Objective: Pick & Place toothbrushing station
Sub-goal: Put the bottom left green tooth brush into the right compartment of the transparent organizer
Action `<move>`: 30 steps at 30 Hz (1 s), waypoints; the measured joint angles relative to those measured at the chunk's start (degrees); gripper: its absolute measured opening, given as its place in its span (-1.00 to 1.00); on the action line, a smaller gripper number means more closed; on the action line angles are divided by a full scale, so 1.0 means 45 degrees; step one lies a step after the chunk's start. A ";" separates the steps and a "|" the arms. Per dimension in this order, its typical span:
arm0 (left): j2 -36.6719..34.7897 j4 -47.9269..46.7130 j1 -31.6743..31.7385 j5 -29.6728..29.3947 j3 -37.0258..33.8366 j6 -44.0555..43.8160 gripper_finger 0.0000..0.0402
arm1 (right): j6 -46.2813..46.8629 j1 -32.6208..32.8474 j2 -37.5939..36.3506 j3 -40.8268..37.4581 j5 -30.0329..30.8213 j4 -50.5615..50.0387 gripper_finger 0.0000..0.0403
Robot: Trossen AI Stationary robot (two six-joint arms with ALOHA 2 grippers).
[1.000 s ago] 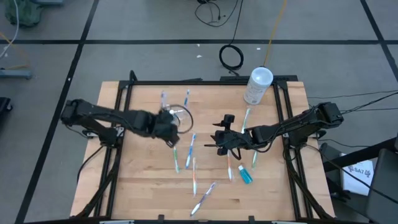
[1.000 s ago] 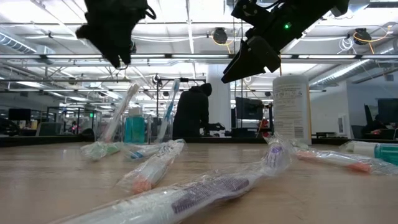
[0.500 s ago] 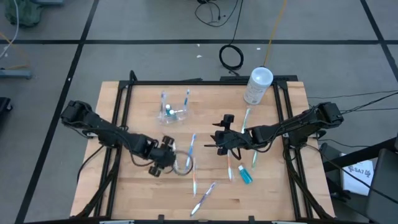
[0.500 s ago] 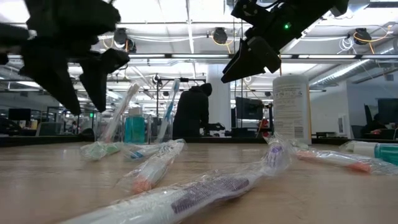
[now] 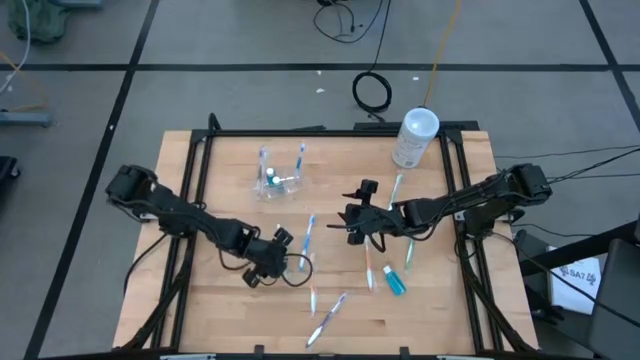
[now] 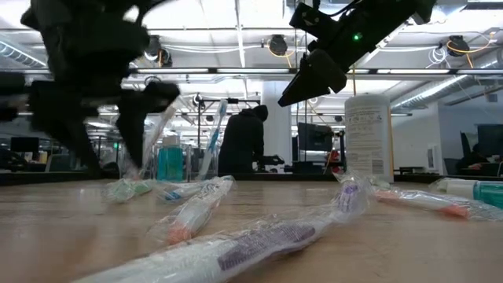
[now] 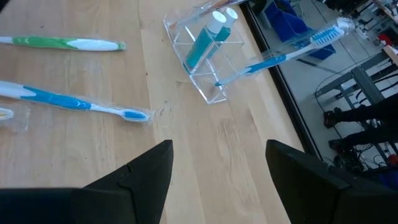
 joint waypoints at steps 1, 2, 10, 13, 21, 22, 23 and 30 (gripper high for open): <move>0.0229 0.0015 0.0000 -0.0007 0.0012 -0.0005 -0.08 | 0.0005 0.0000 0.0000 0.0000 -0.0001 0.0001 0.24; 0.0413 0.0059 0.0000 -0.0056 0.0054 -0.0003 -0.08 | 0.0000 0.0000 0.0000 0.0000 -0.0001 -0.0004 0.24; 0.1050 0.0548 0.0223 -0.0003 0.0111 -0.0199 -0.08 | -0.0002 0.0000 0.0000 0.0000 -0.0001 -0.0009 0.24; 0.1063 0.0545 0.0413 0.0382 0.0111 -0.0146 -0.09 | -0.0002 0.0000 0.0000 0.0000 -0.0001 -0.0007 0.24; 0.1098 0.0451 0.1007 0.1699 0.0097 -0.0199 -0.48 | -0.0005 0.0000 0.0000 0.0000 -0.0001 -0.0008 0.24; 0.1098 0.0451 0.1068 0.1773 0.0097 -0.0204 -0.54 | -0.0005 0.0000 0.0000 0.0000 -0.0001 -0.0004 0.24; 0.1103 0.0481 0.1133 0.1818 0.0097 -0.0213 -0.60 | -0.0005 0.0000 0.0000 0.0000 -0.0001 -0.0007 0.24; 0.0877 0.0418 0.1243 0.1329 0.0101 -0.0345 -0.90 | -0.0019 0.0000 0.0000 0.0000 -0.0001 -0.0009 0.24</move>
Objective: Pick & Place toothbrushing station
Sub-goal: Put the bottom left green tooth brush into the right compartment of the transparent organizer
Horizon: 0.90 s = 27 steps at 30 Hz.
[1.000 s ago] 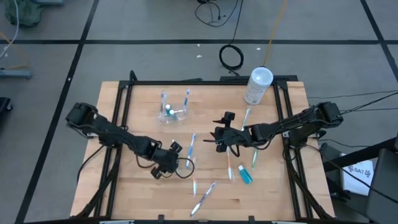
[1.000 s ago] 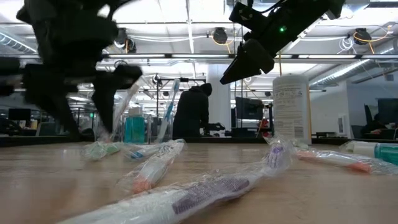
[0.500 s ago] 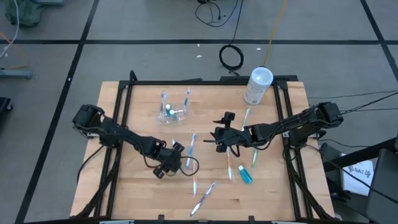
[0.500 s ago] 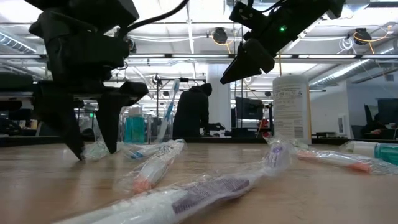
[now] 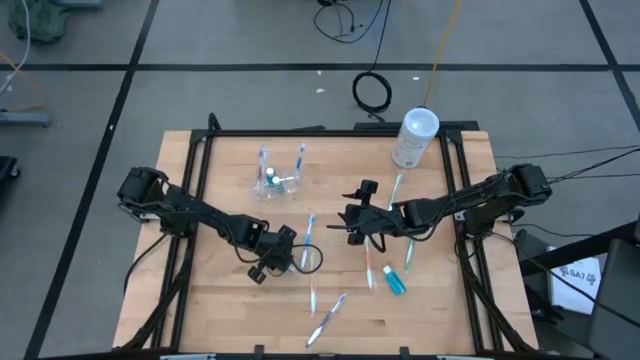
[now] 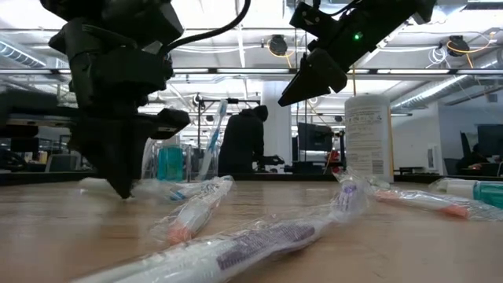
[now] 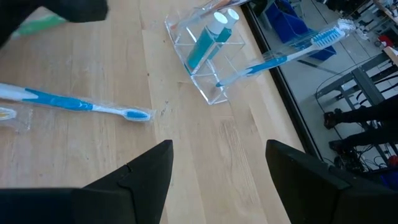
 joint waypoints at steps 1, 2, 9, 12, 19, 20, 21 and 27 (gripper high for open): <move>-0.0153 -0.0165 0.0009 -0.0111 0.0053 -0.0016 -0.93 | -0.0002 0.0000 0.0000 0.0000 0.0000 0.0008 0.24; -0.0349 -0.0419 -0.0001 -0.0299 0.0164 -0.0096 -0.95 | -0.0002 0.0000 0.0000 0.0000 -0.0003 0.0010 0.24; -0.2115 -0.1880 -0.0107 -0.1908 0.1398 -0.0666 -0.89 | 0.0010 0.0000 0.0000 0.0000 -0.0005 0.0131 0.24; -0.3047 -0.1796 -0.0136 -0.3447 0.1873 -0.0888 -0.90 | 0.0010 0.0000 0.0000 0.0000 -0.0005 0.0175 0.24; -0.4665 0.1054 0.0021 -0.6122 0.2084 -0.2140 -0.94 | 0.0029 -0.0081 0.0000 0.0000 -0.1223 0.1906 0.24; -0.4760 0.1455 0.0059 -0.6284 0.2084 -0.2204 -0.91 | 0.0031 -0.0140 0.0000 -0.0021 -0.1901 0.2427 0.24; -0.4782 0.2011 0.0122 -0.6412 0.2084 -0.2207 -0.89 | 0.0034 -0.0183 0.0000 -0.0104 -0.2631 0.3121 0.24; -0.4523 0.4866 0.0478 -0.6411 0.2093 -0.2139 -0.89 | 0.0023 -0.0357 0.0000 -0.1376 -0.5294 0.8200 0.24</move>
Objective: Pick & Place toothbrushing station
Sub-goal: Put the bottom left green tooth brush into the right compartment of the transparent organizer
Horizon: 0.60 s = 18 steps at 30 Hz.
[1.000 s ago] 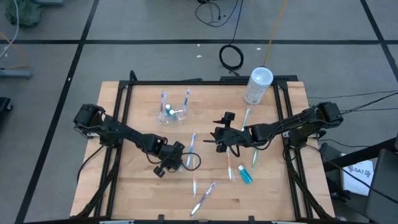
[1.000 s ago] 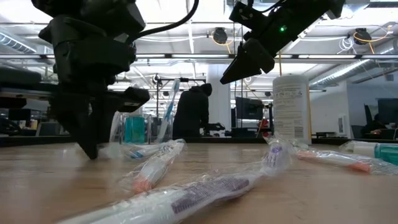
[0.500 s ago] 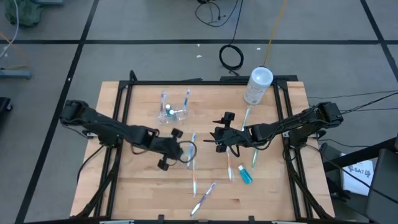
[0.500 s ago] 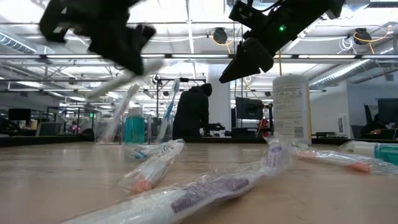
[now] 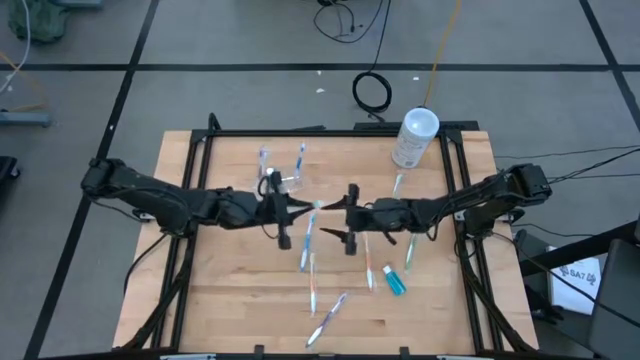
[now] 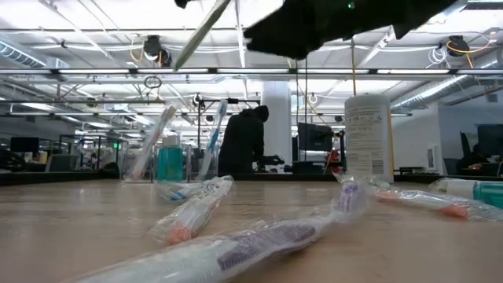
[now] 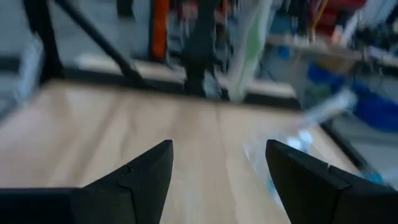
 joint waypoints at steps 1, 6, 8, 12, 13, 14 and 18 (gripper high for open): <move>0.0111 0.0291 0.0032 0.0137 0.0001 0.0043 -0.91 | -0.0003 -0.0003 0.0000 -0.0253 -0.0022 0.0866 0.24; 0.0777 0.2503 0.0256 0.1171 -0.0008 0.0258 -0.96 | 0.0002 -0.0111 0.0000 -0.1150 -0.0195 0.3727 0.24; 0.1079 0.3463 0.0321 0.1397 -0.0008 0.0146 -0.91 | 0.0177 -0.0212 0.0000 -0.1188 -0.0821 0.3963 0.24; 0.1688 0.4916 0.0464 0.1418 -0.0013 0.0359 -0.86 | 0.0629 -0.0255 0.0054 -0.1193 -0.1871 0.4435 0.23; 0.1775 0.5147 0.0486 0.1419 -0.0013 0.0395 -0.85 | 0.0679 -0.0250 0.0108 -0.1193 -0.1923 0.4514 0.22; 0.1835 0.5328 0.0528 0.1417 -0.0013 0.0385 -0.86 | 0.0683 -0.0250 0.0129 -0.1193 -0.1931 0.4438 0.20; 0.1864 0.5340 0.0532 0.1427 -0.0013 0.0235 -0.93 | 0.0662 -0.0324 0.0133 -0.1193 -0.1944 0.4514 0.04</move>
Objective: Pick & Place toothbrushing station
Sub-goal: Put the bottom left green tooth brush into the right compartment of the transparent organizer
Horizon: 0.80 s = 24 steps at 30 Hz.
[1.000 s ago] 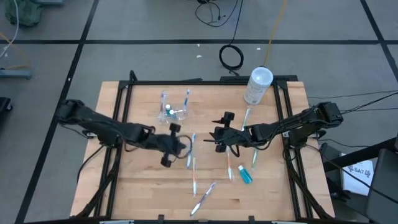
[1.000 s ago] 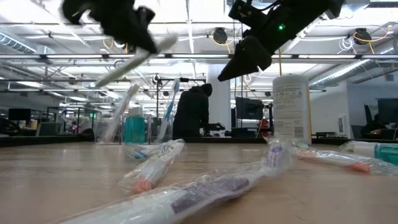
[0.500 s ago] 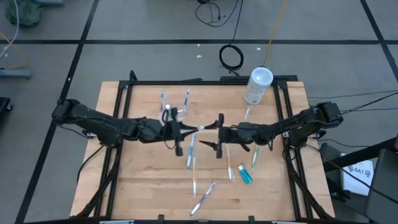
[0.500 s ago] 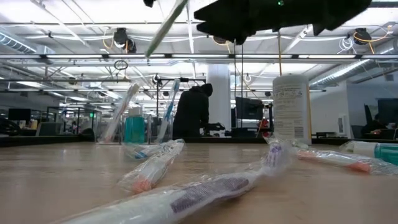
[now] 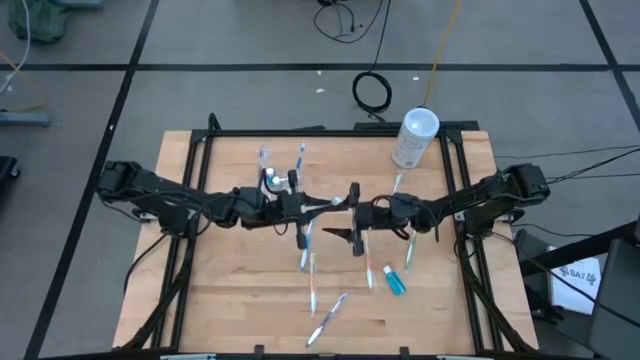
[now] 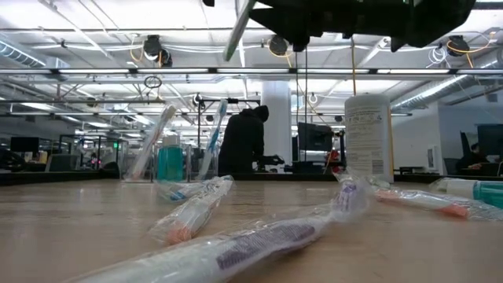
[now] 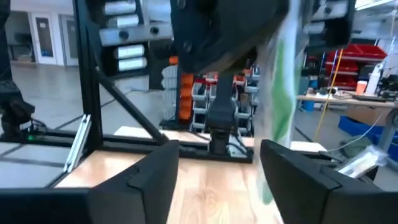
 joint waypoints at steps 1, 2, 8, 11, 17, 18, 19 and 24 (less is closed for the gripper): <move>0.0000 0.0032 0.0000 0.0000 0.0000 0.0000 -0.94 | 0.0000 -0.0052 -0.0006 0.0000 -0.0028 0.0006 -0.01; 0.0000 0.0097 0.0000 0.0000 0.0000 0.0002 -0.95 | 0.0009 -0.0118 -0.0006 0.0000 -0.0079 -0.0003 -0.07; -0.0010 0.0310 0.0015 0.0005 0.0000 -0.0002 -0.90 | 0.0010 -0.0324 0.0003 0.0000 -0.0105 0.0598 -0.30; -0.0005 0.0269 0.0007 0.0005 0.0000 -0.0005 -0.84 | 0.0009 -0.0307 0.0003 0.0000 -0.0106 0.0455 -0.29; -0.0005 0.0308 -0.0015 -0.0029 0.0000 0.0146 -0.89 | 0.0001 -0.0295 0.0000 0.0004 -0.0097 0.0290 -0.11; -0.0005 0.0313 -0.0010 -0.0029 0.0000 0.0160 -0.91 | -0.0004 -0.0295 -0.0002 0.0010 -0.0093 0.0178 -0.07; -0.0005 0.0309 -0.0014 -0.0029 0.0000 0.0241 -0.94 | -0.0010 -0.0295 -0.0002 0.0010 -0.0087 0.0063 -0.04; -0.0005 0.0507 -0.0157 -0.0029 0.0000 0.0536 -0.96 | -0.0086 -0.0406 -0.0002 0.0010 0.0646 -0.0611 0.08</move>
